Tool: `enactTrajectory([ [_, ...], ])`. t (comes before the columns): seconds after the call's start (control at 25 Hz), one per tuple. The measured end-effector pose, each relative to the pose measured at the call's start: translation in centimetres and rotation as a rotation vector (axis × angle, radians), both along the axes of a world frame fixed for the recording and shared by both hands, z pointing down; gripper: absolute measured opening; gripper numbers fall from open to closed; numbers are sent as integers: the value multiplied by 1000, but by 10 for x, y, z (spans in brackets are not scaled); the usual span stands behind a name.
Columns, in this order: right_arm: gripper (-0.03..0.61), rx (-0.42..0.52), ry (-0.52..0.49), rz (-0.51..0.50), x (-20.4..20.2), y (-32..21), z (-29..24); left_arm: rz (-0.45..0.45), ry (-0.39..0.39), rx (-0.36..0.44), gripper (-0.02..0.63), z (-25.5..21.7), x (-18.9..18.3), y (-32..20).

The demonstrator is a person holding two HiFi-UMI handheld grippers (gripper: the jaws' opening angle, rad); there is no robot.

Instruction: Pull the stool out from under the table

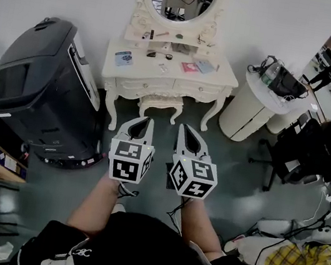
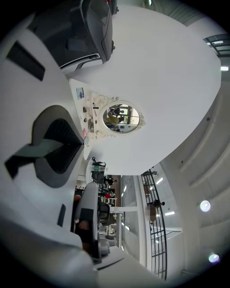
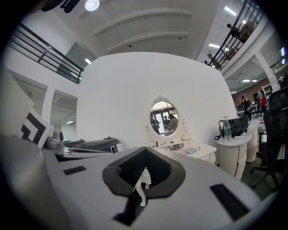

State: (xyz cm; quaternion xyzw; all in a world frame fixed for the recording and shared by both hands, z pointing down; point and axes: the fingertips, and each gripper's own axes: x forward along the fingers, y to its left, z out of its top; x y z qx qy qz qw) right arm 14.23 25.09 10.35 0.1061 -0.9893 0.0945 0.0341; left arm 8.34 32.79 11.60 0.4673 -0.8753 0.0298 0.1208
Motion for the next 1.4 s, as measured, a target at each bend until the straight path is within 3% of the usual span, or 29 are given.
enactTrajectory([
  [0.64,8,33,24,47,-39,32,2,48,-5,3,0,5,-42,28],
  [1.0,8,-10,47,91,-58,63,16,117,24,-9,0,20,-65,54],
  [1.4,8,45,67,99,-88,72,25,100,43,-35,0,36,-93,66],
])
